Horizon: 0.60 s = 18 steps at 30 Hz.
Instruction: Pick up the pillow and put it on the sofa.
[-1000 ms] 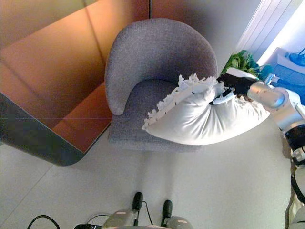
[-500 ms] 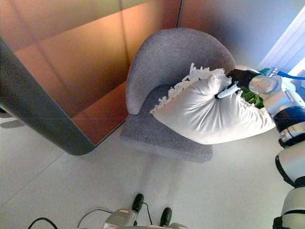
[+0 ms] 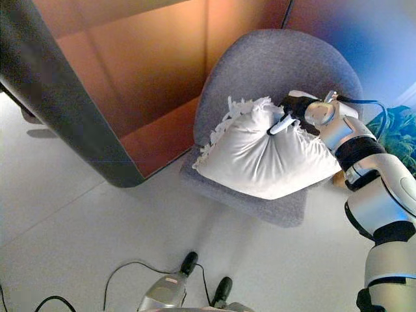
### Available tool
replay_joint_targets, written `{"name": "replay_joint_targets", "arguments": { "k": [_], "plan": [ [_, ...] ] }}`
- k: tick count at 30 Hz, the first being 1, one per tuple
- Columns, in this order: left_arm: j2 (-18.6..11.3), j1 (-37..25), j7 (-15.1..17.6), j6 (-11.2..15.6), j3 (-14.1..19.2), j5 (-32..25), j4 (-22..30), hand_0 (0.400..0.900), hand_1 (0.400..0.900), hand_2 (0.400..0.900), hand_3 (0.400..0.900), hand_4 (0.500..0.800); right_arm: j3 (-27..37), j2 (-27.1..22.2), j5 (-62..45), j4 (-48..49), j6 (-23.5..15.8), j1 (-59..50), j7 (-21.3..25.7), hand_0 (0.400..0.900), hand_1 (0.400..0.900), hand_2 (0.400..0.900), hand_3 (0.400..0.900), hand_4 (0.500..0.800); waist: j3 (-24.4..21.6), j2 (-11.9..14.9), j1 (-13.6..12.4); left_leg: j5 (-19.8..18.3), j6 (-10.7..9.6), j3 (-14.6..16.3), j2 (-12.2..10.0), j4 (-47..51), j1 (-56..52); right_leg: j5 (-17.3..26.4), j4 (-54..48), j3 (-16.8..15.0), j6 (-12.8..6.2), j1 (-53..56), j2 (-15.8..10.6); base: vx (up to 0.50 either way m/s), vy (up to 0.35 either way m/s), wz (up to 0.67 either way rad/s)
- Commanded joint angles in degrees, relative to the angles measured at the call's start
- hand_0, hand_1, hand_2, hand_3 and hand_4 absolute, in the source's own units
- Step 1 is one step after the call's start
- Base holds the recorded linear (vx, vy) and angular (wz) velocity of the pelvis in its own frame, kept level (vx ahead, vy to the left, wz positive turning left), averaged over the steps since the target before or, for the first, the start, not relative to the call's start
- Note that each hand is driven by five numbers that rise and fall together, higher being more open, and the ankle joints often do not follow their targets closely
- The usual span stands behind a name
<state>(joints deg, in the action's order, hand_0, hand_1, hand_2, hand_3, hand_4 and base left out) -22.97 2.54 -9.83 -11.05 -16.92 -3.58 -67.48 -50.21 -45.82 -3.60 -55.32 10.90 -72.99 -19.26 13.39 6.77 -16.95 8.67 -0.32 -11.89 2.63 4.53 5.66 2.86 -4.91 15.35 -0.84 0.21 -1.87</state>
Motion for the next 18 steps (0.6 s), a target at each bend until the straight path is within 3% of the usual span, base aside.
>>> {"name": "replay_joint_targets", "arguments": {
  "k": [1, 2, 3, 8, 9, 11, 18],
  "plan": [
    [-3.7, 1.5, -0.8, 0.6, -2.1, -3.2, -1.0, 0.9, 0.9, 0.9, 0.9, 0.8, -4.0, -6.7, 1.0, -4.3, 1.9, -21.1, 12.1, 0.4, 0.4, 0.4, 0.4, 0.5, -0.4, 1.1, 0.0, -4.8, 0.7, 0.1, 2.0, 0.5, -1.7, 0.5, 0.4, -0.8, -2.31, 1.1, -0.3, -0.1, 0.046, 0.11],
    [-4.0, 1.6, -1.1, 1.2, -2.3, -3.7, -0.9, 0.9, 0.9, 0.9, 0.9, 0.8, -4.1, -7.3, 2.2, -5.7, 2.6, -21.8, 13.2, 0.776, 0.776, 0.776, 0.776, 0.726, -0.2, 0.8, -0.1, -4.7, 0.6, 0.1, 2.0, 0.5, -1.2, 0.5, 0.3, -0.6, -2.36, 0.8, -0.4, -0.11, 0.049, 0.11],
    [-4.1, 1.8, -1.3, 1.5, -2.3, -3.9, -0.8, 0.9, 0.9, 0.9, 0.9, 0.8, -4.5, -7.8, 1.7, -6.3, 2.7, -22.1, 13.2, 0.9, 0.9, 0.9, 0.9, 0.8, -0.1, 0.6, -0.1, -4.7, 0.6, 0.1, 2.0, 0.5, -0.9, 0.5, 0.3, -0.6, -2.39, 0.5, -0.4, -0.11, 0.041, 0.09],
    [-4.9, 1.7, -2.0, 2.2, -2.0, -4.3, -0.2, 0.9, 0.9, 0.9, 0.9, 0.8, -5.4, -9.5, 0.2, -8.3, 2.0, -22.6, 12.2, 0.9, 0.9, 0.9, 0.9, 0.8, 0.7, 0.1, -0.2, -4.5, 0.5, 0.2, 2.1, 0.5, 0.2, 0.6, 0.3, -0.5, -2.48, -0.6, -0.6, -0.07, 0.008, 0.01],
    [-4.0, 0.4, -0.2, 0.8, -2.8, -4.8, -0.4, 0.9, 0.9, 0.9, 0.9, 0.8, -4.7, -9.4, -0.6, -8.8, 2.3, -21.5, 11.9, 0.9, 0.9, 0.9, 0.9, 0.8, 0.9, 0.7, 0.1, -4.7, 0.6, 0.4, 1.9, 0.5, 0.1, 0.6, 0.5, -0.4, -2.47, -0.6, -0.6, 0.0, -0.084, -0.12],
    [-2.6, -0.4, 1.9, 0.7, -3.1, -4.5, -1.3, 0.9, 0.9, 0.9, 0.9, 0.8, -3.3, -9.1, -2.3, -10.0, 2.8, -20.0, 11.0, 0.9, 0.9, 0.9, 0.9, 0.8, 0.5, 1.7, 0.3, -5.1, 0.5, 0.6, 1.6, 0.5, -0.4, 0.6, 0.4, -0.4, -2.46, -0.3, -0.4, 0.01, -0.093, -0.12],
    [-2.2, -2.0, 1.8, -0.6, -4.2, -5.8, -0.9, 0.9, 0.9, 0.9, 0.9, 0.8, 0.2, -10.6, -3.6, -12.0, 1.4, -17.2, 10.5, 0.9, 0.9, 0.9, 0.9, 0.8, -0.2, 1.5, 2.0, -5.8, 0.6, 1.7, 1.4, 0.5, -1.2, 0.8, 0.6, -1.6, -2.73, -0.5, -0.6, -0.02, 0.008, -0.1]
  ]
}}
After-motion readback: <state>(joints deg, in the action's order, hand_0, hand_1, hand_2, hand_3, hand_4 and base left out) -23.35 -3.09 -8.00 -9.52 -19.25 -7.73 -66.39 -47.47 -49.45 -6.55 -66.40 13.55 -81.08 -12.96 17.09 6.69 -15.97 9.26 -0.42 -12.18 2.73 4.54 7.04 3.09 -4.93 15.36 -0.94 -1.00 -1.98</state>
